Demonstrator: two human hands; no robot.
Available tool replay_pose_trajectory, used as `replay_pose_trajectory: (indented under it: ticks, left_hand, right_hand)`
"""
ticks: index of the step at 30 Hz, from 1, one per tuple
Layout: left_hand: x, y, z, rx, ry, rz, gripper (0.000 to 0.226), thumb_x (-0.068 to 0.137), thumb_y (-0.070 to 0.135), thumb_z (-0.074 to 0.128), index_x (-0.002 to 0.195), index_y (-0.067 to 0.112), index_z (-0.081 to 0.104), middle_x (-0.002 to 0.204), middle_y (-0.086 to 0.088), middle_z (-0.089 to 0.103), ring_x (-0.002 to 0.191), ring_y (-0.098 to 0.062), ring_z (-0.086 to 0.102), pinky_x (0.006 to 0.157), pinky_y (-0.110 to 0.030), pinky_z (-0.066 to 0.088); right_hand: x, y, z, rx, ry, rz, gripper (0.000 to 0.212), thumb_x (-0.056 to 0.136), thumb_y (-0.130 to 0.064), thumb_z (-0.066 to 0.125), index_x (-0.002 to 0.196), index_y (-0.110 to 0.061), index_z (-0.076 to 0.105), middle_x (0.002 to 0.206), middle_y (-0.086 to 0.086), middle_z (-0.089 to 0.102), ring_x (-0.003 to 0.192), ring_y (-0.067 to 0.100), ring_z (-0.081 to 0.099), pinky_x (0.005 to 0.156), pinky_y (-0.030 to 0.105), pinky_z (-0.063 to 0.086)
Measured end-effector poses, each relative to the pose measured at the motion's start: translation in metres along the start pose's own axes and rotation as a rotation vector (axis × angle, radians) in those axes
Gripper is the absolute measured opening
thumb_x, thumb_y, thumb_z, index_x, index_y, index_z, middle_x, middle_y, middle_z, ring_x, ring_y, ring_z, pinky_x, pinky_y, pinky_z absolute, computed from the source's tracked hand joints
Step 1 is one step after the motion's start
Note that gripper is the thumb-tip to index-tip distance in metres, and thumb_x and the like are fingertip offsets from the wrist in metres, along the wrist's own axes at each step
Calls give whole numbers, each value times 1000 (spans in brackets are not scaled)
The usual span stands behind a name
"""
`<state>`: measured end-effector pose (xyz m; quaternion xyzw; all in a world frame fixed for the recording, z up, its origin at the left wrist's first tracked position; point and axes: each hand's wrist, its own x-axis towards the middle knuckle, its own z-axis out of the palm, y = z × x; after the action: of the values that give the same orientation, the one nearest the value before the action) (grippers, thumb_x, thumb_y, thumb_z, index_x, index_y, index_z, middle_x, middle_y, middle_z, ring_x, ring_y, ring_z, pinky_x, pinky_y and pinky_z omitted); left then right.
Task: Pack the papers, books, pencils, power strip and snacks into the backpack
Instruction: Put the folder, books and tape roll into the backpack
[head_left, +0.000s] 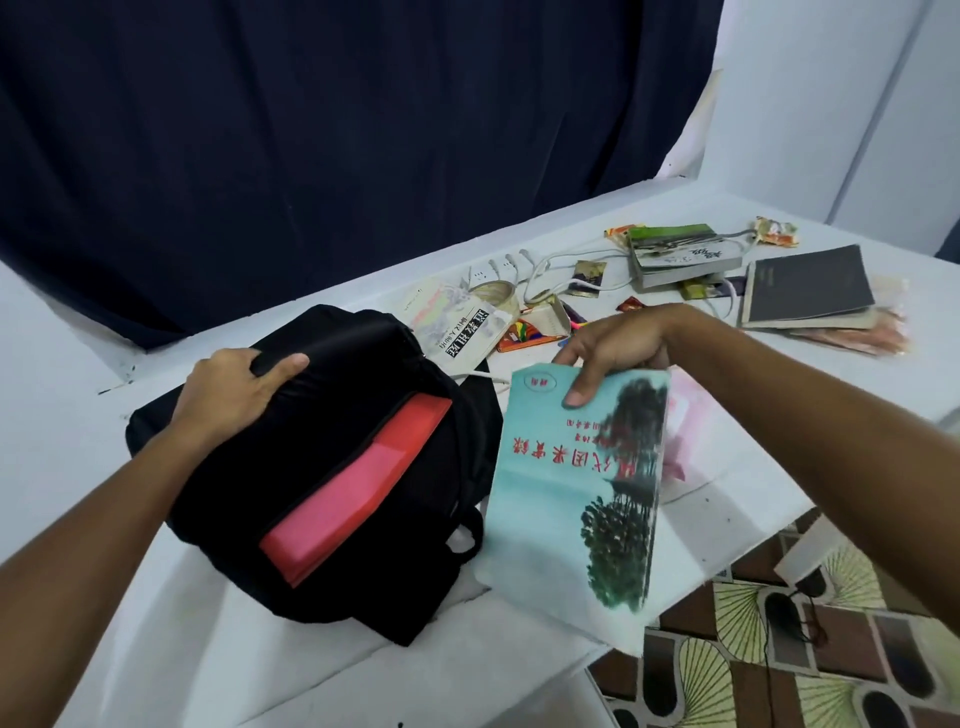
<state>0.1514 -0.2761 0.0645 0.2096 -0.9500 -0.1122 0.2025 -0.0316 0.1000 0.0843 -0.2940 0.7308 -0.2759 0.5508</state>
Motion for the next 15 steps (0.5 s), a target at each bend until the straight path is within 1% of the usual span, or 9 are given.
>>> replay_pose_trajectory:
  ticks: [3, 6, 9, 10, 12, 14, 15]
  left_hand:
    - [-3, 7, 0, 4, 10, -26, 80, 71, 78, 40, 61, 0, 54, 57, -12, 56, 58, -23, 51, 58, -36, 38]
    - [-8, 13, -3, 1, 15, -44, 82, 70, 80, 39, 64, 0, 55, 58, -12, 57, 58, -24, 52, 57, -36, 39]
    - [-15, 21, -7, -12, 21, -65, 73, 75, 76, 43, 63, 5, 56, 60, -8, 57, 64, -28, 54, 62, -37, 41]
    - [-17, 25, -9, -8, 34, -58, 68, 78, 73, 46, 60, 8, 54, 58, -5, 54, 65, -29, 53, 63, -37, 39]
    - [-17, 31, -15, 1, 72, -46, 62, 82, 68, 50, 56, 11, 48, 55, -3, 50, 64, -31, 50, 61, -37, 36]
    - [-15, 33, -22, -2, 105, -54, 69, 79, 73, 46, 59, 7, 51, 56, -6, 53, 63, -30, 50, 60, -37, 38]
    - [-12, 34, -25, -8, 120, -59, 74, 76, 77, 43, 64, 5, 55, 60, -8, 57, 64, -29, 51, 61, -38, 41]
  right_hand:
    - [-13, -4, -7, 174, 61, -88, 35, 85, -4, 59, 119, 3, 60, 101, 19, 72, 83, 28, 73, 75, 39, 60]
    - [-7, -10, 0, 315, 111, -150, 32, 82, -5, 59, 112, 4, 62, 93, 18, 73, 77, 27, 73, 70, 35, 61]
    - [20, -18, 19, 534, 163, -185, 15, 91, -2, 52, 101, 3, 62, 83, 16, 74, 69, 24, 73, 63, 32, 61]
    - [31, -21, 27, 620, 182, -193, 14, 93, -1, 49, 99, 2, 62, 82, 15, 74, 68, 23, 73, 62, 32, 61]
    - [54, -31, 43, 798, 231, -215, 14, 93, 2, 48, 102, 2, 59, 80, 16, 74, 66, 23, 72, 63, 33, 61]
    - [71, -48, 64, 994, 256, -257, 17, 96, 5, 43, 105, 3, 56, 76, 18, 72, 63, 25, 72, 61, 36, 59]
    - [77, -56, 75, 1085, 272, -278, 20, 96, 7, 38, 107, 2, 55, 78, 19, 72, 69, 27, 73, 67, 38, 59]
